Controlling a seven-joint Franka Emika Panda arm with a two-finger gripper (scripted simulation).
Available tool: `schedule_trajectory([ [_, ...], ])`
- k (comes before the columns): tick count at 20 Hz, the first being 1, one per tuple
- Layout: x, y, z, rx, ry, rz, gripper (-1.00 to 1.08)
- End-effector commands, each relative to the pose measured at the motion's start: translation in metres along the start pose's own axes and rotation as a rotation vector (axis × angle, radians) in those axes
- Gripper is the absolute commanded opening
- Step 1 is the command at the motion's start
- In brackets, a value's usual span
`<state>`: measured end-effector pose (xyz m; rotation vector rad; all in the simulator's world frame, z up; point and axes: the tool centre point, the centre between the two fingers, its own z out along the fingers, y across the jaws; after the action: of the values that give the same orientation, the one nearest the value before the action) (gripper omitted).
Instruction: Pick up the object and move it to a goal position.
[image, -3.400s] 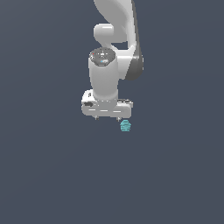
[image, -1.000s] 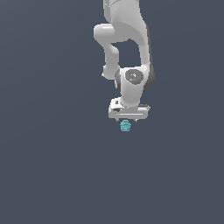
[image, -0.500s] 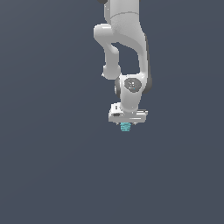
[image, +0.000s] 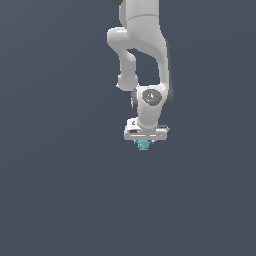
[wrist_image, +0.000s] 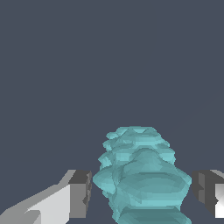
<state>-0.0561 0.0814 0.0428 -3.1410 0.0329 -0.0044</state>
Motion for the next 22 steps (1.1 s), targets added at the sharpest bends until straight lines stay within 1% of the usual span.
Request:
schedule_trajectory([
  [1,-0.001,0.0,0.002,0.0,-0.003,0.0,-1.0],
  [7,-0.002,0.003,-0.005,0.0,0.0,0.0,-1.0],
  [12,-0.009,0.012,-0.019,0.0,0.0,0.0,-1.0],
  [17,-0.02,0.027,-0.044,0.0,-0.001,0.0,-1.0],
  [22,-0.036,0.048,-0.078,0.0,-0.001,0.0,-1.0],
])
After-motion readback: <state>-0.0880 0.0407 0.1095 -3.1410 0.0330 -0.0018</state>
